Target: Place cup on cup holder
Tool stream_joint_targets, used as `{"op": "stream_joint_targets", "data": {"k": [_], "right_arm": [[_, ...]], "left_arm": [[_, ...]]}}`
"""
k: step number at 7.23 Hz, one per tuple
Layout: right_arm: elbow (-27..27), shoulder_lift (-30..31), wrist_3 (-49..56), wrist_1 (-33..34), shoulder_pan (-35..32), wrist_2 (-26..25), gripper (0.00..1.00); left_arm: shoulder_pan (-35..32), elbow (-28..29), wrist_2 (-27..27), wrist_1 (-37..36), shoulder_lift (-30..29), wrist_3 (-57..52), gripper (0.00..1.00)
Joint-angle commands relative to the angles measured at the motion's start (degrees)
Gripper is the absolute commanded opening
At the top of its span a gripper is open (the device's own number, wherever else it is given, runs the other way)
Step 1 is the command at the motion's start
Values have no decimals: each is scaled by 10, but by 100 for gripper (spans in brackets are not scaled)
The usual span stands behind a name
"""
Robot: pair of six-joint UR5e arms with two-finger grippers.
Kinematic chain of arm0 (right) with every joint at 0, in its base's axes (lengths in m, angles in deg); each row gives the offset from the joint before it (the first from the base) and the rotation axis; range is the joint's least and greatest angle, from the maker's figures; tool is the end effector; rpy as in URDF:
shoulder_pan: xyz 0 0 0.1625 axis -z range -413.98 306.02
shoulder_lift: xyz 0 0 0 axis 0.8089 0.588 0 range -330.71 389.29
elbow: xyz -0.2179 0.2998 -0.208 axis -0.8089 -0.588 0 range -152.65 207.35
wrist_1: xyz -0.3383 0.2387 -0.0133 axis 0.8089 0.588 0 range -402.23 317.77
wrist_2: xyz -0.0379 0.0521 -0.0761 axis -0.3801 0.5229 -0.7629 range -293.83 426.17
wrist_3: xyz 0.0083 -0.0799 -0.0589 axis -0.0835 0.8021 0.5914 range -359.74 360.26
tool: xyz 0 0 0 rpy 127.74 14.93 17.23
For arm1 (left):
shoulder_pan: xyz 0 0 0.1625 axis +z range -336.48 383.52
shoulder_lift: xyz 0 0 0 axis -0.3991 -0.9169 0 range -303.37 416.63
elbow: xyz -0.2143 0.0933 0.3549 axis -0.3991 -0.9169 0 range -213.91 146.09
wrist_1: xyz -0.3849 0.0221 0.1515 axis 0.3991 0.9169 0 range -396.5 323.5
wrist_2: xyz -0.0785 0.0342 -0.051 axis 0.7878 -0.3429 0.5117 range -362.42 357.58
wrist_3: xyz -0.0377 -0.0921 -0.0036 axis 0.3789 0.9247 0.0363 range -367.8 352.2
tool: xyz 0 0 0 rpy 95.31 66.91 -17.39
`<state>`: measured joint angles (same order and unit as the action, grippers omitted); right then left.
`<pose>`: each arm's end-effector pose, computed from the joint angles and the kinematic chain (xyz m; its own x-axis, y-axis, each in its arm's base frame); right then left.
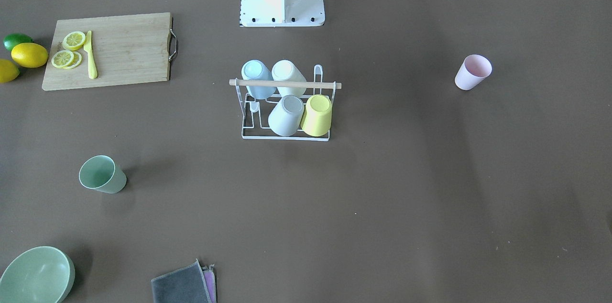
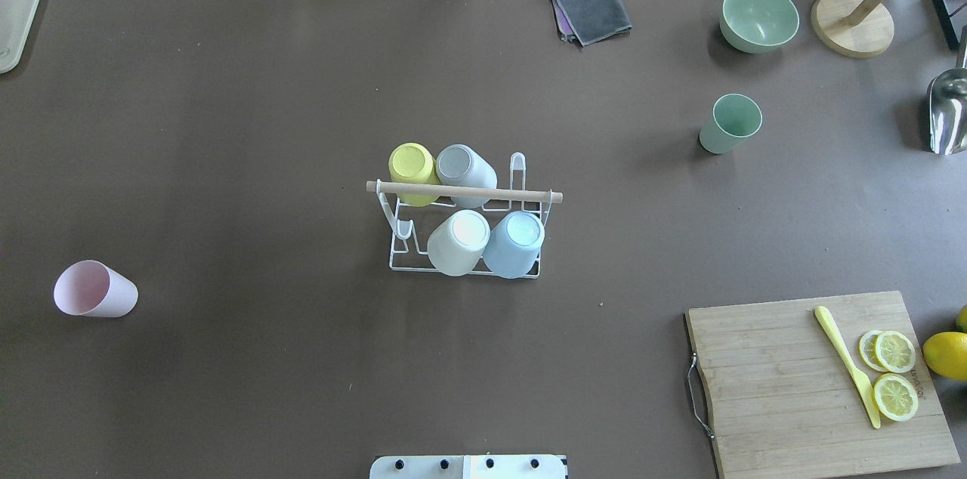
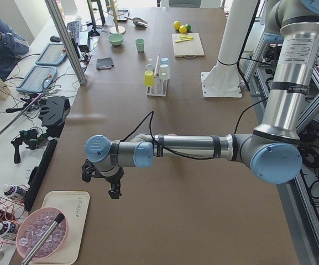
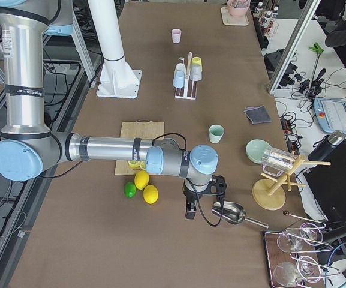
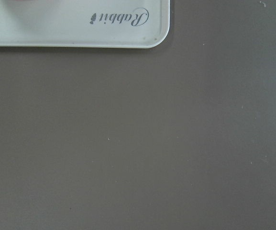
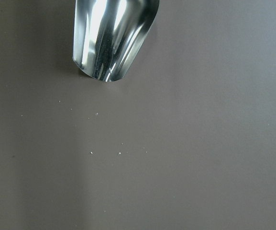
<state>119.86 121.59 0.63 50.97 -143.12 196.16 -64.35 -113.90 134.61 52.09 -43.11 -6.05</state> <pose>0.0621 -0.4719 0.6670 0.7665 0.0154 0.6420 0.0200 0.9987 -0.0478 -0.0395 -0.5635 0.6539 0.6827 -0.0266 -0.7302 -0.0164 0.9985 -0.0516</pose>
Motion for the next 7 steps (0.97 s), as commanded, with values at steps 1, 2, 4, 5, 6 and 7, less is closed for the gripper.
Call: {"op": "stream_joint_targets", "data": {"k": [1,2,4,5,6,7], "right_arm": [[1,5,0,-42,0,3,100],[6,0,-3,-43,3,2,100],[28,-37,-15,-44,66,-1,100],[55,-45,-50,-45,115,-4,100],[79,-53,-66,-45,158,-17,100],[87,-69,-66,-45,198,-25,100]], "left_arm": [[12,-8,1,-42,-6,-3,99],[13,-5,-3,-107,-50,-3,99],[60,2,-18,-247,-133,-4,99],[95,2,-22,-278,-145,-4,99],[135,2,-23,-309,-166,-4,98],[179,2,-23,-332,-188,-4,98]]}}
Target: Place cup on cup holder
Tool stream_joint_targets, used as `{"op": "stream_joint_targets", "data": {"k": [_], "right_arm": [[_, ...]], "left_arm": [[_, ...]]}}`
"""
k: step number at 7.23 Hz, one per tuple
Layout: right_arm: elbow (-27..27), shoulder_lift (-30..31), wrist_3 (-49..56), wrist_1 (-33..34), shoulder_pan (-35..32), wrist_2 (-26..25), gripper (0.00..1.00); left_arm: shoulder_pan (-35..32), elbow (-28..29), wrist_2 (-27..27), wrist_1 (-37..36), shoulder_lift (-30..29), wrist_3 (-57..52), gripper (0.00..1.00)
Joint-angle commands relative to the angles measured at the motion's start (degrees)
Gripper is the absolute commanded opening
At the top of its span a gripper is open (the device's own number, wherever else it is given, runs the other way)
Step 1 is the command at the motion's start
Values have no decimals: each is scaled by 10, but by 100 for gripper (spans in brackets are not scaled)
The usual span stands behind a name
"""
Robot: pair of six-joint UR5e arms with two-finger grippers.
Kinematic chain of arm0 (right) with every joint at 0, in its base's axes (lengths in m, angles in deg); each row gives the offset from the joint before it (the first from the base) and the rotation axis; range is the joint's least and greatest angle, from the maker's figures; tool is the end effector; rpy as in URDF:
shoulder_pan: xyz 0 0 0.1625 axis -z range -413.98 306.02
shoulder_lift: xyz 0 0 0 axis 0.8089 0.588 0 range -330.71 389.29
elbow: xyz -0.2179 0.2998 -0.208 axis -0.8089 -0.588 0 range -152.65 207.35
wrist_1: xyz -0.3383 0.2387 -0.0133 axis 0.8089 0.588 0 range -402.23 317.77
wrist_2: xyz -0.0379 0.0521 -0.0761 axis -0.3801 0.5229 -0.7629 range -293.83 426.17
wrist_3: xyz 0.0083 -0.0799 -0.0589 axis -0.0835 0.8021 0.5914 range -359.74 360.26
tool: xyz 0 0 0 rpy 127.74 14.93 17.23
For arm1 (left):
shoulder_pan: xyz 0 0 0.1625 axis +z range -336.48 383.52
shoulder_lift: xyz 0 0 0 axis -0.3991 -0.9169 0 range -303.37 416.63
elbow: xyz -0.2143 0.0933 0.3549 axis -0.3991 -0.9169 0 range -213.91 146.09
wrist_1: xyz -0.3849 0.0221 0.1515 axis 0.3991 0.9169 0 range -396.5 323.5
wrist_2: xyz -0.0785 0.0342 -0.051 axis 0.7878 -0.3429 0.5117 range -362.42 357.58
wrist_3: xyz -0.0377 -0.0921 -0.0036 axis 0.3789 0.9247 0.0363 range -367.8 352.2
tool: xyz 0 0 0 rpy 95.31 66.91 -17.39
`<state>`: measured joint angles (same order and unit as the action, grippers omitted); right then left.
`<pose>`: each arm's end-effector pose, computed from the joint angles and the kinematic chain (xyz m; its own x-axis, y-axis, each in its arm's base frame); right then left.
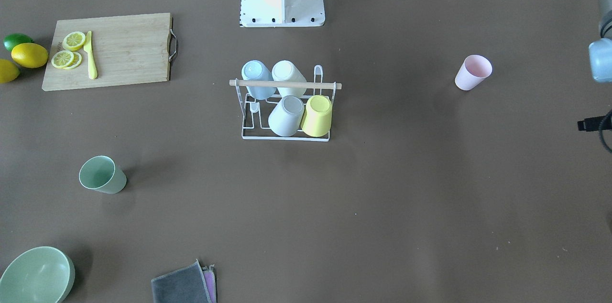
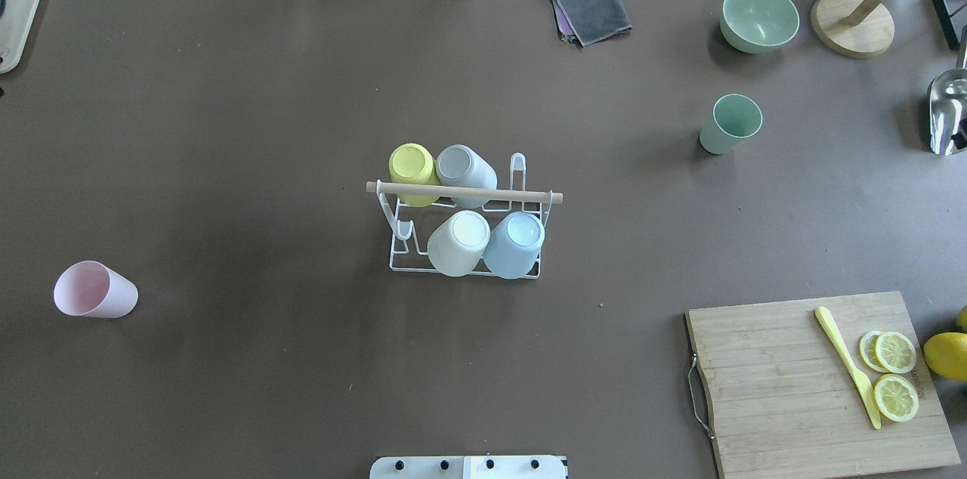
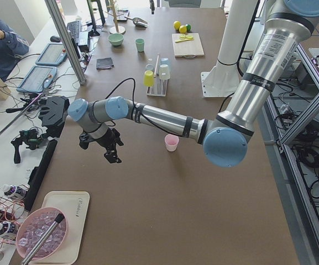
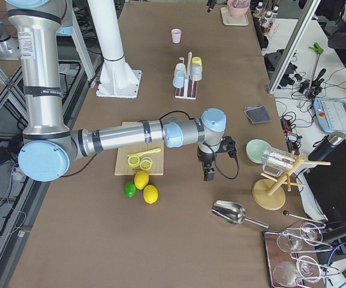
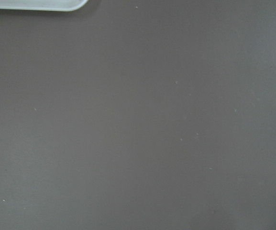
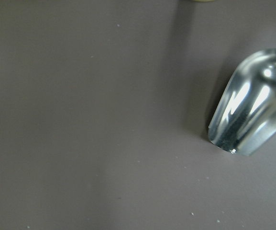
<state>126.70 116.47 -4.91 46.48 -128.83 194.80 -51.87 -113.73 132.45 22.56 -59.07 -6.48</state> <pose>-0.0672 -0.5200 0.5567 0.7361 -0.2586 0.6256 0.1887 0.9659 0.1773 0.1003 -0.6347 0.5350 0.7385 -0.0242 -0.6739 -0.2263 0.9325 -0.2815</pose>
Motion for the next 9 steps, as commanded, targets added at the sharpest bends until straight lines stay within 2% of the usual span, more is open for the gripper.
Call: {"op": "stream_joint_targets", "data": {"k": [1,3,5,6,7,9], "right_arm": [[15,-55,-12,1,70,-12,100],[-53,-144,-48,8,83,-8,100],[-125,-223,-68,29,84,6,100],[-163,-275,-70,65,84,11,100],[-213,-316,-70,76,85,24,100],[-353,-404,-70,75,91,56,100]], "left_arm": [[88,2,-1,-42,-32,-24,98],[121,18,4,-93,-33,-145,98],[166,15,4,-129,-37,-165,98],[183,15,6,-138,-41,-169,98],[206,13,3,-155,-42,-169,98],[242,12,0,-196,-43,-181,98]]}}
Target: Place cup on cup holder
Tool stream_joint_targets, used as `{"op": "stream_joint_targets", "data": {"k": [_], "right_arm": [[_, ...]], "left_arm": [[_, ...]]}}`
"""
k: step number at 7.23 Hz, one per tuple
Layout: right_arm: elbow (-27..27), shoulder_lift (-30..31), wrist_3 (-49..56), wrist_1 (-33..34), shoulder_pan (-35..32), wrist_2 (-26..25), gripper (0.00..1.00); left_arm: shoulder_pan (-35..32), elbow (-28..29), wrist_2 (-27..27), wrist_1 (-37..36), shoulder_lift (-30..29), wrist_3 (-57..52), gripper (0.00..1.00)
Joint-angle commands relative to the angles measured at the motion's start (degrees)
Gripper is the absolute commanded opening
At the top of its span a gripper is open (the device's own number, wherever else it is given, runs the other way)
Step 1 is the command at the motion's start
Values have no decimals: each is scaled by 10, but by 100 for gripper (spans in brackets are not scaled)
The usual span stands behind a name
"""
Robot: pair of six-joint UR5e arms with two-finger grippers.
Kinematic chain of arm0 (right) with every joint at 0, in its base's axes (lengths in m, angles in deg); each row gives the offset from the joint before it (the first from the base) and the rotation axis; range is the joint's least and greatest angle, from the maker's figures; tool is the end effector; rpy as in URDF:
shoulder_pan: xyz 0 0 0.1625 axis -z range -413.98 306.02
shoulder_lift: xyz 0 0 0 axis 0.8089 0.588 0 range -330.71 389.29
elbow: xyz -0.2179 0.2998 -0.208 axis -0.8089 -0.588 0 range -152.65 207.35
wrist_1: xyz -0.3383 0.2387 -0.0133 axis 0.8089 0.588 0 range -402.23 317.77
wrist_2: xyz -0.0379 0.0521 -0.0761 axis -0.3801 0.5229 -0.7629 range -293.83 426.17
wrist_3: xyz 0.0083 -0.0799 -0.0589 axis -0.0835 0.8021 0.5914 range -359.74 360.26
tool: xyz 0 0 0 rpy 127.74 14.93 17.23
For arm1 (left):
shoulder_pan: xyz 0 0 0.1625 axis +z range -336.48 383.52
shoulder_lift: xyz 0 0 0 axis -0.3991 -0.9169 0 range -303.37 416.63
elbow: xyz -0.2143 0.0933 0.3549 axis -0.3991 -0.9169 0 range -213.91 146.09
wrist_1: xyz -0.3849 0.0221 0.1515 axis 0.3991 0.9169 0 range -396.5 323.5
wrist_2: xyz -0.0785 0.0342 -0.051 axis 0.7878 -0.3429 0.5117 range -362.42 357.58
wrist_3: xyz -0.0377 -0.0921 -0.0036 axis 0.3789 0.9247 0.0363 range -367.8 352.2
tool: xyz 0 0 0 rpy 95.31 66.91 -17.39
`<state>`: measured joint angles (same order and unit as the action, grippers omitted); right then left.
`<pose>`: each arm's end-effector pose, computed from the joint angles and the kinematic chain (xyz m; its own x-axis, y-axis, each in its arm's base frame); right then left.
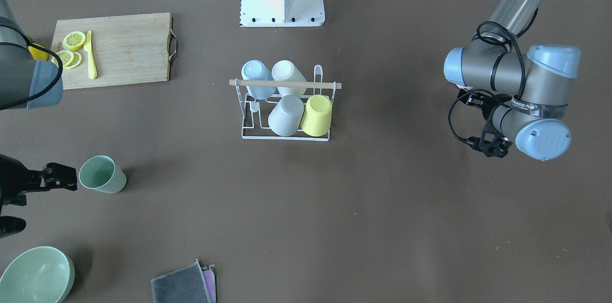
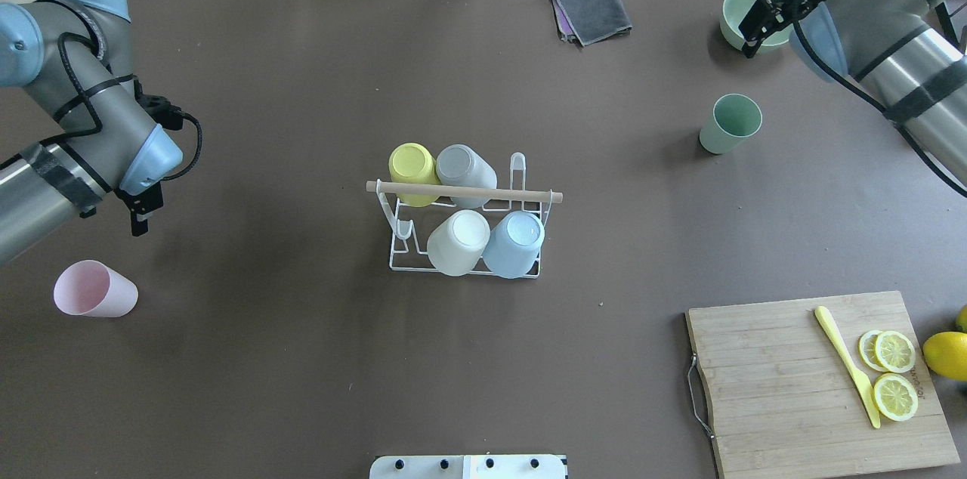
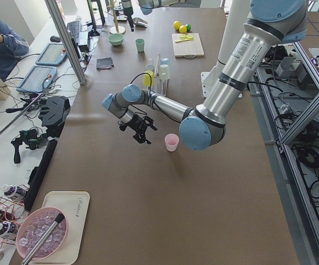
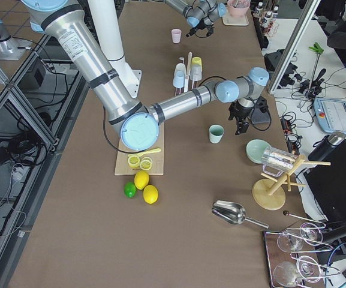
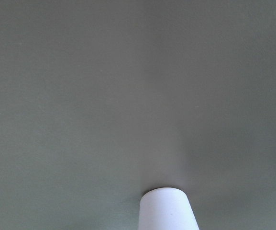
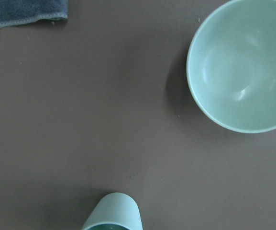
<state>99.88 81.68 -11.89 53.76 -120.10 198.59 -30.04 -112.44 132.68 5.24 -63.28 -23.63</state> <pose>-0.2402 -0.7055 0.4109 0.6772 -0.2531 0.6908 0.2558 0.9614 0.1015 0.3269 -0.5485 0.5173 0.6070 0.3211 -0.7269 -0.7078 0.6344 -0.3107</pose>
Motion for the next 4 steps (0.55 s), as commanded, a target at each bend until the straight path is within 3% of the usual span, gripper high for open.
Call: {"op": "stream_joint_targets", "data": {"k": [1,4], "right_arm": [[-138,-88,0,3,13,27,100],[-188,-103,19,7,67,8,100]], "left_arm": [[37,0,-5,-37,2,-34,98],[37,8,-78,-80,6,-95,98]]}}
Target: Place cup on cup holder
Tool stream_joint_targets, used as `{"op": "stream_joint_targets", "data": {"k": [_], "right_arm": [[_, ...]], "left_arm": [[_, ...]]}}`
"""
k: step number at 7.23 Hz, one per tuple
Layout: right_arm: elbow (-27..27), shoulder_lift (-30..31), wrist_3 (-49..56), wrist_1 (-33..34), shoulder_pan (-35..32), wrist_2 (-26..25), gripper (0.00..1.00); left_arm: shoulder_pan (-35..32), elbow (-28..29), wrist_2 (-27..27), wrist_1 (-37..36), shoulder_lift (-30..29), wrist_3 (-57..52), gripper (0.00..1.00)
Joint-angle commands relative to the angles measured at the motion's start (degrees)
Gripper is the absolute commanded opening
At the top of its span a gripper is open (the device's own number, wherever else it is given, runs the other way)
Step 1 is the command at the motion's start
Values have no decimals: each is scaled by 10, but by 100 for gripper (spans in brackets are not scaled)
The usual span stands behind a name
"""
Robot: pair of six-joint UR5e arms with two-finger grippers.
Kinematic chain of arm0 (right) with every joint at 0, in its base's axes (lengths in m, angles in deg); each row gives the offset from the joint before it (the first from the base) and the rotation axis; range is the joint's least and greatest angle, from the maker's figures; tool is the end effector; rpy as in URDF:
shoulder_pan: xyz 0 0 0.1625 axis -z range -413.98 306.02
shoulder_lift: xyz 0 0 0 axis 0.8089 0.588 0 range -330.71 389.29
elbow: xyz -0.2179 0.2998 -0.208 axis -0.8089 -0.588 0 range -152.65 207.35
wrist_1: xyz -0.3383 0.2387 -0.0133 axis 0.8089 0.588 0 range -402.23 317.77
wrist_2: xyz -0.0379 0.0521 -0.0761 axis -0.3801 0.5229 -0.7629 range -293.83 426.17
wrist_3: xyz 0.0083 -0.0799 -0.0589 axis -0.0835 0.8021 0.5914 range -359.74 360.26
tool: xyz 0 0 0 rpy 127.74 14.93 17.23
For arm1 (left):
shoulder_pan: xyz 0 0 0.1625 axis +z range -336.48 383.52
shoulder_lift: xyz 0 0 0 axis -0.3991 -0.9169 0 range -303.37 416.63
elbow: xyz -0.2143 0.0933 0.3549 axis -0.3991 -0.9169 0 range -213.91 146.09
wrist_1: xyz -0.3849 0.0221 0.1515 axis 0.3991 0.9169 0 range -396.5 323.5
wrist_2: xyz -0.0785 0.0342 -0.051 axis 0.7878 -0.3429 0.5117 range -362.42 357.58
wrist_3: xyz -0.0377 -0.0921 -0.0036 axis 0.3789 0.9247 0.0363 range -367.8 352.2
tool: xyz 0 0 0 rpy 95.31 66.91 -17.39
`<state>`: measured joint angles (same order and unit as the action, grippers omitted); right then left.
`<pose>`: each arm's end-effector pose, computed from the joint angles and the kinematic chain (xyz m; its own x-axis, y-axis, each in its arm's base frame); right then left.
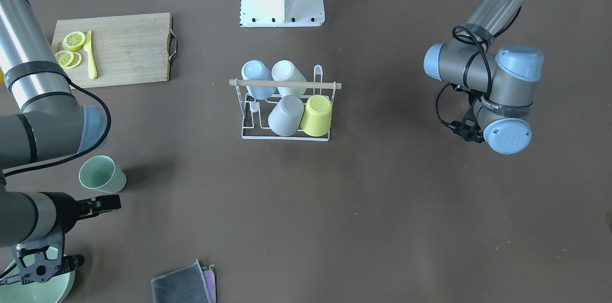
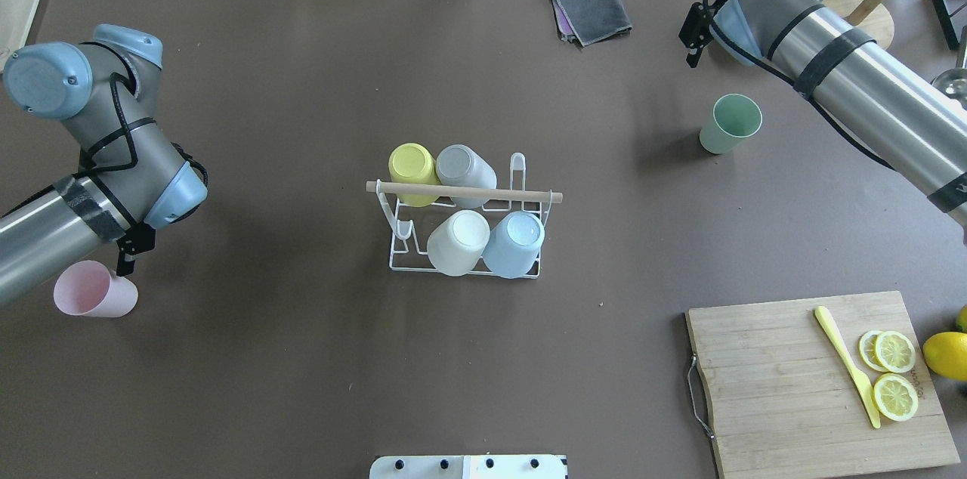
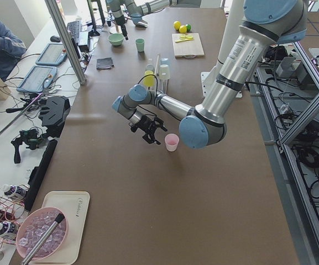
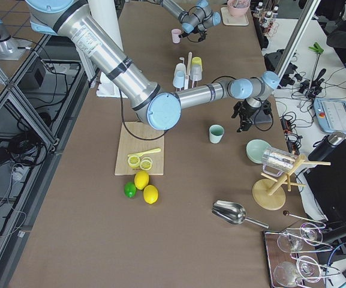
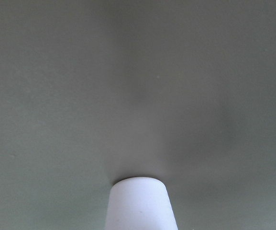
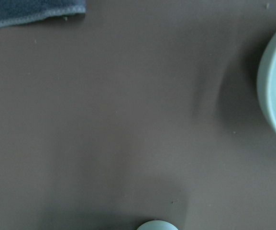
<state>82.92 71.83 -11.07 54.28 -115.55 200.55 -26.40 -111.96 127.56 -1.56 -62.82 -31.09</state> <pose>-0.3262 -0.7359 0.4207 0.6721 -0.2307 0.7036 0.3478 0.9372 -0.0250 0.3432 -0.5155 0.5358 0.5683 0.4177 -0.7089 -0.8004 0.4805 -0.3585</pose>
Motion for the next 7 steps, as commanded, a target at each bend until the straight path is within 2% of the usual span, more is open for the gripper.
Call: {"op": "stream_joint_targets", "data": {"k": [1,3,4,7], "right_arm": [[-29,-18,54,44,31,-28,100],[-60,-46,96,96,31,-31,100],[-74,-47,114,96,31,-30,100],[-174,-96,150,94,31,-44,100]], "left_arm": [[2,15,-21,-12,2,-19,98],[10,29,-9,-10,1,-19,98],[12,39,-8,-6,-2,-19,98],[32,54,-13,-11,-4,-21,97]]}}
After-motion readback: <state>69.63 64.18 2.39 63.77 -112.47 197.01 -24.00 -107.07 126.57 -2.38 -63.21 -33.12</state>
